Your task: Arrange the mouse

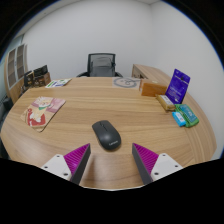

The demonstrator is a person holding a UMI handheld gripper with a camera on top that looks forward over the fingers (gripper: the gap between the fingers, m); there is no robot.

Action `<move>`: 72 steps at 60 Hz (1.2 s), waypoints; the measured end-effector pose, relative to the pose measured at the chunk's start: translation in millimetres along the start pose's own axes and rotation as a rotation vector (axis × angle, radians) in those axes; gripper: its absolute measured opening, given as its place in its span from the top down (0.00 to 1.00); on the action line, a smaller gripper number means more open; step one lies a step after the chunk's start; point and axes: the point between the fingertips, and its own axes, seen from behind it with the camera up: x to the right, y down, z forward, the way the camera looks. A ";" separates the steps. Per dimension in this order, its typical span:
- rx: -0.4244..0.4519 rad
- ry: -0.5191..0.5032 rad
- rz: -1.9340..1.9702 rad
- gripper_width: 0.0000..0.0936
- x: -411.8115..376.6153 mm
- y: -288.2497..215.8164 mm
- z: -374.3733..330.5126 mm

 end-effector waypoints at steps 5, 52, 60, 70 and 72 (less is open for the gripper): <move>-0.002 0.002 -0.014 0.07 -0.5 -4.7 18.1; -0.043 0.044 0.064 0.11 23.5 -42.0 100.6; -0.056 0.024 0.061 0.49 13.5 -41.3 102.0; -0.074 0.057 0.084 0.61 13.9 -39.3 100.0; -0.072 0.059 0.091 0.65 14.1 -40.0 99.8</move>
